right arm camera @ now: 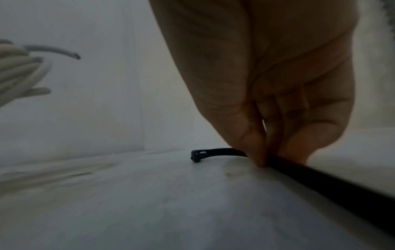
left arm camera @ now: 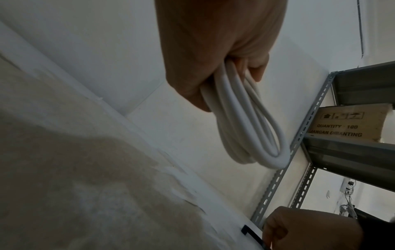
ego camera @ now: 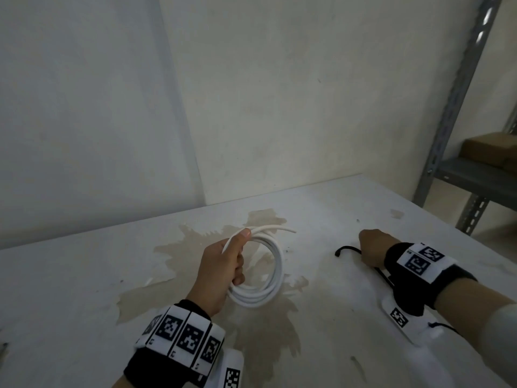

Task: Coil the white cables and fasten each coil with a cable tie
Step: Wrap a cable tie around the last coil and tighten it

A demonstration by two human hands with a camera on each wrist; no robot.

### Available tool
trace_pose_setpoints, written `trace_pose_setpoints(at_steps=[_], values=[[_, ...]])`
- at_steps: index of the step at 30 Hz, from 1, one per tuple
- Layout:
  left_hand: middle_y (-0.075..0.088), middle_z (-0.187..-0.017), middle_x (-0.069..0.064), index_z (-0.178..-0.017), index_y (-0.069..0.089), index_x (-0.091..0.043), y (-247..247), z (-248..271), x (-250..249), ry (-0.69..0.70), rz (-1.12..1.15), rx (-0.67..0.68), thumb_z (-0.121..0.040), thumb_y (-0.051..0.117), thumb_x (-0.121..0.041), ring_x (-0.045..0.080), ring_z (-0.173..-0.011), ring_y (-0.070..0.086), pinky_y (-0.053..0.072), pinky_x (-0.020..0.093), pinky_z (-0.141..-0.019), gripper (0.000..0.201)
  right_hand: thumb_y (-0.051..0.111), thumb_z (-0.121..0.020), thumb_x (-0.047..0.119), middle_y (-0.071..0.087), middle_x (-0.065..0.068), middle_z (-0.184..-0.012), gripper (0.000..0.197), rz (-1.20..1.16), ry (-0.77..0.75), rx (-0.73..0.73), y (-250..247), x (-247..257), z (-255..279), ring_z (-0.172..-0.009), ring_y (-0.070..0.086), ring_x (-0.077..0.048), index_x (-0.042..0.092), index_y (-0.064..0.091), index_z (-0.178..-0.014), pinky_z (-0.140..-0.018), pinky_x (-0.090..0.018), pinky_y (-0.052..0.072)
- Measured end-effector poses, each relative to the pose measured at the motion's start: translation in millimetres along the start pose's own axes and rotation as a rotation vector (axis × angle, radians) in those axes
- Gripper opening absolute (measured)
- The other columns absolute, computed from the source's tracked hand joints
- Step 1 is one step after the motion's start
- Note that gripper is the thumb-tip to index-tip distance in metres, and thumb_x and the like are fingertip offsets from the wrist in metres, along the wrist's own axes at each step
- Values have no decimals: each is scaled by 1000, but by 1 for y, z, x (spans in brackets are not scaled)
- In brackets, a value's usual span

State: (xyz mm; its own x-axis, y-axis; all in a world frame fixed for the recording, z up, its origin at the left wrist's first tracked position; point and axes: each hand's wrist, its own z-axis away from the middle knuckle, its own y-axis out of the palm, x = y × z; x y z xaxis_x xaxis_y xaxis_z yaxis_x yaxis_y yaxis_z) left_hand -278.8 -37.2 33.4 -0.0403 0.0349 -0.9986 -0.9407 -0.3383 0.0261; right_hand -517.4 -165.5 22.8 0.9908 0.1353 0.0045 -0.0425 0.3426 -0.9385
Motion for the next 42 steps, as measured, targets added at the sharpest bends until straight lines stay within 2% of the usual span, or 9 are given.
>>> trace_pose_setpoints(at_steps=[4, 9, 19, 23, 27, 29, 31, 33, 42], values=[[25, -41, -9, -59, 36, -15, -10, -1, 0, 11, 16, -51, -89, 56, -30, 8, -36, 21, 25, 21, -39, 39, 47, -90, 9, 44, -6, -72, 20, -228, -43, -93, -3, 16, 3, -62, 46, -18, 6, 44, -71, -53, -23, 38], [30, -38, -10, -57, 40, -14, -26, -3, 1, 38, 25, -160, -88, 58, -32, 7, -33, 25, 28, 24, -43, 40, 53, -89, 12, 56, -3, -84, 6, -710, -304, -217, -16, 57, 38, -79, 60, -23, 13, 58, -92, -77, -35, 50], [39, -48, 0, -70, 58, -3, -55, 10, -3, 186, -36, -401, -86, 61, -35, 9, -36, 35, 33, 24, -43, 35, 63, -83, 4, 54, 0, -51, 12, -1011, -615, -26, -4, 145, 104, -33, 45, 1, 12, 53, -83, -40, -12, 36], [57, -67, 6, -96, 64, -12, -64, 14, -3, 272, -71, -448, -84, 62, -35, 16, -52, 48, 43, 26, -48, 25, 63, -80, 0, 52, -3, -48, 19, -1092, -602, 50, 3, 170, 113, -31, 43, -4, 9, 47, -77, -37, -15, 36], [65, -111, 16, -117, 58, -24, -67, 18, 1, 300, -109, -447, -81, 65, -39, 39, -98, 61, 53, 50, -85, 39, 60, -78, -2, 51, -5, -46, 24, -1178, -551, -53, 5, 190, 114, -29, 43, -6, 10, 41, -71, -37, -19, 36], [62, -116, 20, -125, 54, -21, -67, 22, 2, 283, -113, -385, -81, 65, -38, 42, -107, 57, 49, 52, -88, 48, 60, -78, -3, 53, -6, -49, 27, -1253, -552, -127, 3, 196, 114, -32, 47, -8, 11, 40, -67, -38, -21, 40], [68, -96, 16, -125, 56, -19, -68, 27, 1, 253, -96, -335, -83, 64, -33, 32, -84, 66, 54, 39, -68, 45, 63, -79, -1, 57, -11, -58, 26, -1332, -590, -152, 1, 200, 116, -41, 53, -14, 11, 42, -68, -42, -21, 45], [57, -58, -2, -115, 64, -19, -72, 30, -1, 233, -50, -304, -85, 62, -26, 11, -46, 49, 41, 23, -42, 31, 64, -81, 1, 60, -14, -67, 21, -1373, -651, -125, 2, 202, 119, -51, 57, -20, 10, 48, -72, -46, -22, 48], [32, -40, -11, -103, 68, -14, -92, 34, -6, 186, 103, -272, -86, 60, -25, 6, -37, 30, 31, 19, -40, 22, 48, -89, -6, 65, 1, -73, 25, -1179, -920, 90, 6, 192, 126, -63, 62, -1, 11, 67, -89, -65, -12, 48]])
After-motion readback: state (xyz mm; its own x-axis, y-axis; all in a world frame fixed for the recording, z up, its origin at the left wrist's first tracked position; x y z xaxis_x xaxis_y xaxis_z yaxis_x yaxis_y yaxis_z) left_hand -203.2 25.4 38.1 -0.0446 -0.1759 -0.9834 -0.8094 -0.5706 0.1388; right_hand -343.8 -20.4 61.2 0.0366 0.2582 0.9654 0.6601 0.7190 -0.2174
